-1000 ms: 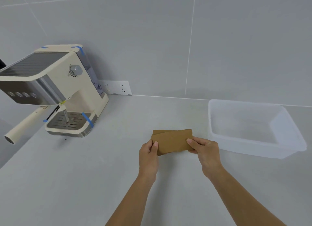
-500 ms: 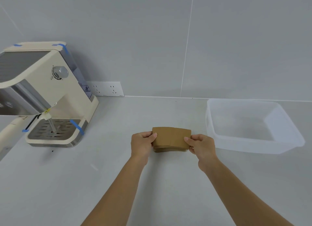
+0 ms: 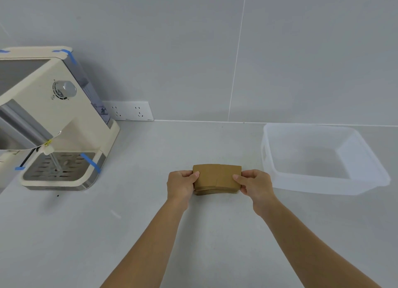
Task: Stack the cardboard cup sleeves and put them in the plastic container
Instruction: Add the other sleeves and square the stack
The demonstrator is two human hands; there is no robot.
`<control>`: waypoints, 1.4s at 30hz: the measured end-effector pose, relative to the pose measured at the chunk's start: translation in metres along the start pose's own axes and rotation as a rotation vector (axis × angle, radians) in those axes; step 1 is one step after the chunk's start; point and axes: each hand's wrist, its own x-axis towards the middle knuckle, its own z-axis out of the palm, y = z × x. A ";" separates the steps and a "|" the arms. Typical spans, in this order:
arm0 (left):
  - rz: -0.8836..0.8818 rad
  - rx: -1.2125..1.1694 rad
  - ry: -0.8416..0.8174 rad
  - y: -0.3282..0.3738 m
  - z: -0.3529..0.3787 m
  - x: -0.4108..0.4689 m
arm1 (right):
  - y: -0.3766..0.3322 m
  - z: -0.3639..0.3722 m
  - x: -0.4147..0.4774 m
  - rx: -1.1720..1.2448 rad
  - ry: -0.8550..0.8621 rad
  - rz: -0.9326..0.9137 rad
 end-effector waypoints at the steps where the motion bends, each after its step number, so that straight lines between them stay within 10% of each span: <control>1: -0.002 0.007 0.001 -0.001 0.001 0.001 | 0.001 0.000 0.000 -0.004 -0.004 0.001; 28: -0.247 0.185 -0.347 0.015 -0.012 0.022 | -0.012 -0.001 0.017 -0.247 -0.282 0.221; 42: 0.275 0.165 -0.329 -0.042 -0.021 0.002 | 0.026 -0.007 -0.002 -0.182 -0.302 -0.199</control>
